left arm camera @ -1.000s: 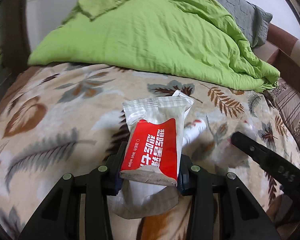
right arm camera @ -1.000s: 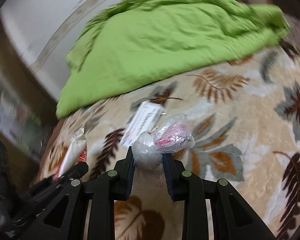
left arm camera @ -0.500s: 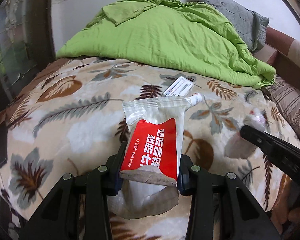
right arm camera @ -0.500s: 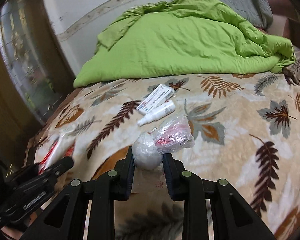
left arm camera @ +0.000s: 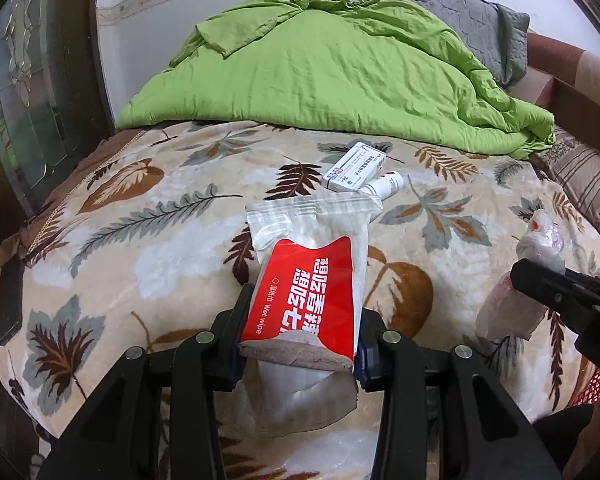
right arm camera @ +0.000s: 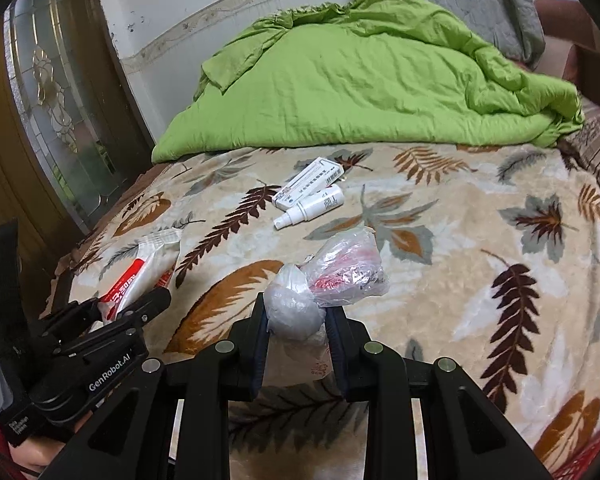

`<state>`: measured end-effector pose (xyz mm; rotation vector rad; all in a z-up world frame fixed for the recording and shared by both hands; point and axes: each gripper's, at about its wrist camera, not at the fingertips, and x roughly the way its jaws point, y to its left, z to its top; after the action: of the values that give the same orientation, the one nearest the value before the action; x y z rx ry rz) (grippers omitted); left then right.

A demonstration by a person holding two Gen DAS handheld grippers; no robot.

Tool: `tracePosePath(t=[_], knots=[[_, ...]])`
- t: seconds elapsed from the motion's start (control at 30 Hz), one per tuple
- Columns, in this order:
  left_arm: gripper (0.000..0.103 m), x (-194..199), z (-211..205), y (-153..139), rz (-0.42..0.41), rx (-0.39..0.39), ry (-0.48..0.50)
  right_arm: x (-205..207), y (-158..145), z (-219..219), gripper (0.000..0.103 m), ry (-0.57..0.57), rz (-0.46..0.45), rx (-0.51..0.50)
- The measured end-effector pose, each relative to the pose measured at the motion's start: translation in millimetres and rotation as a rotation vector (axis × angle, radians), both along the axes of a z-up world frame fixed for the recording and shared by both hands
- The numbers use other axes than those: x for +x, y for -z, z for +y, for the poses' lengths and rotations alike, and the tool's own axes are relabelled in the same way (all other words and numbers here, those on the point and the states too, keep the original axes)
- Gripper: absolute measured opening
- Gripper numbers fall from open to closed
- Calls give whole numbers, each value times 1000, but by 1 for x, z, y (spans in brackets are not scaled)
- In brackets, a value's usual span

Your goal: Collect trash

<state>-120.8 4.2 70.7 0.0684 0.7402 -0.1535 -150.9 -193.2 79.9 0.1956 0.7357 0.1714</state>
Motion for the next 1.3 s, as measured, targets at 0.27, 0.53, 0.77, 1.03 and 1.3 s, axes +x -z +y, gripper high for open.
tracePosePath(t=[0.27,0.53,0.77,1.03,1.3], knots=[[40,2,0,1,0,1,-3,0,0,8,29,-23,-15,-7],[40,2,1,1,-8,9,2,0,1,9,29,-25,-12,-9],[40,0,-2,0,-21,23,3,1,2,8,29,-25,-14,-13],[40,-2,-4,-2,-34,40,11,0,1,9,29,-28,-15,-12],[40,-2,-5,-2,-35,40,10,0,1,9,29,-29,-16,-10]])
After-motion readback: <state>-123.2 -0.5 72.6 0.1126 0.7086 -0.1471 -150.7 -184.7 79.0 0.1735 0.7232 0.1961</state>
